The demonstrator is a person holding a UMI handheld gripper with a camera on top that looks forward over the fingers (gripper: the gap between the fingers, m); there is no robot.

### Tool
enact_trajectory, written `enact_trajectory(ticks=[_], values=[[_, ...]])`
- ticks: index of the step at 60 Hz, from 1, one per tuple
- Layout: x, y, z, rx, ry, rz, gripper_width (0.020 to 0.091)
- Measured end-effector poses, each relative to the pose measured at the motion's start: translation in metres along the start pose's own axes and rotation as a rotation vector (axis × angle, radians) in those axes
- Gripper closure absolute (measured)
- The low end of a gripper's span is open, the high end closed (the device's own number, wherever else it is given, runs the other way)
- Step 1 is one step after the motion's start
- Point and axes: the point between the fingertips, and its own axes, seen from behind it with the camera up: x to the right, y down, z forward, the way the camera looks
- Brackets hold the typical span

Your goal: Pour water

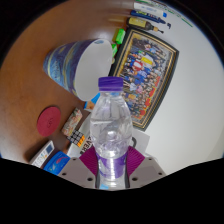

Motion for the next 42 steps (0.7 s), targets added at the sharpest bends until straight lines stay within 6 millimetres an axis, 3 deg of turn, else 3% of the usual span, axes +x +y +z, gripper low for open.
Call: enact_trajectory(ticks=[11,18,24,35,42], values=[[0.002,-0.006,0.005,0.04,-0.023,-0.02,0.0775],[0.01,-0.005,0.002,0.065,-0.05,0.1,0.0773],[0.013,-0.009,-0.007,0.097,-0.117,0.316,0.0773],[0.038,-0.005,-0.019,0.145,-0.205,0.843,0.0772],[0.038,-0.004,-0.019,0.144,-0.288,1.204,0.0772]])
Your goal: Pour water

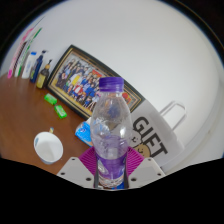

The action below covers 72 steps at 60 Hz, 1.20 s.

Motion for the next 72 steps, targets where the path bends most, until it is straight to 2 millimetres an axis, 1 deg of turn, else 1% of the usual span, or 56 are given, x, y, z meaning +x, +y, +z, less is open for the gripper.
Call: enact_trajectory(ticks=[4,7,17,27,37,38,39,42,49,56,59,64,65,67,70,72], values=[[-0.002,0.009,0.006,0.001,-0.054,0.191,0.0774],[-0.005,0.016,0.011,0.013,-0.086,0.3,0.077],[-0.033,0.038,0.03,0.055,-0.159,0.517,0.0771],[-0.058,0.069,0.051,0.048,-0.217,0.628,0.0769],[-0.078,0.095,0.06,0.036,-0.242,0.663,0.0769],[-0.081,0.098,0.06,0.032,-0.248,0.667,0.0755],[-0.078,0.095,0.059,0.055,-0.244,0.673,0.0755],[-0.079,0.096,0.057,0.076,-0.238,0.671,0.0749],[-0.08,0.096,0.054,0.11,-0.23,0.667,0.0682],[-0.082,0.099,0.054,0.079,-0.232,0.668,0.0578],[-0.086,0.104,0.052,0.035,-0.241,0.667,0.0475],[-0.088,0.101,0.038,0.011,-0.246,0.654,0.0244],[-0.087,0.1,0.034,0.005,-0.243,0.651,0.0237],[-0.086,0.099,0.025,-0.007,-0.241,0.643,0.025],[-0.081,0.099,0.011,-0.033,-0.215,0.635,0.0249],[-0.08,0.098,-0.002,-0.053,-0.202,0.628,0.0244]])
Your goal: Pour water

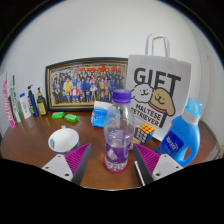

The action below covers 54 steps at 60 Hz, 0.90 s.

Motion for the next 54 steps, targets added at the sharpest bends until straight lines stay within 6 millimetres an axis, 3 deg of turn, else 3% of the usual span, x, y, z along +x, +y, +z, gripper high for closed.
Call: enact_trajectory(ticks=[5,20,29,41,54], values=[[-0.01,-0.002,-0.037,-0.027,0.031,-0.003,0.0249],[-0.075,0.004,-0.175,-0.071,0.072,-0.06,0.0248],[-0.115,0.014,-0.239,-0.088,0.065,-0.03,0.0249],[-0.134,0.02,-0.283,-0.077,0.085,-0.036,0.0246],[-0.135,0.014,-0.303,-0.055,0.107,-0.024,0.025]])
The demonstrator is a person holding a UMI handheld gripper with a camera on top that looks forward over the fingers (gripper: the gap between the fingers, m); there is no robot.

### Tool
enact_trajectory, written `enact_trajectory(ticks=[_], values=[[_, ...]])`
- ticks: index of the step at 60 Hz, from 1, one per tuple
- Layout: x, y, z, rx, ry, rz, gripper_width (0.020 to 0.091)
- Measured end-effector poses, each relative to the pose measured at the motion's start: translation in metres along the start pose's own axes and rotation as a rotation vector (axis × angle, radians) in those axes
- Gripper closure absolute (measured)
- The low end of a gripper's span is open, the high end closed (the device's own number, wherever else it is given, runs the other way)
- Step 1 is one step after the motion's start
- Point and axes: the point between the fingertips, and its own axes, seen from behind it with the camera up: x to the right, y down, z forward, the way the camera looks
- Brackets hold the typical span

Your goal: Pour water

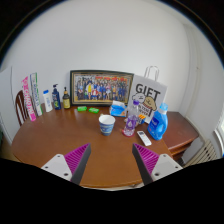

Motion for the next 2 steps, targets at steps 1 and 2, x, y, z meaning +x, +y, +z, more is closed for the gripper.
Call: enact_trajectory(ticks=[1,2], values=[[-0.0002,0.0003,-0.0006,0.005,0.002,0.0,0.025],[0.0,-0.0006,-0.0015,0.008,0.004,0.002,0.025]])
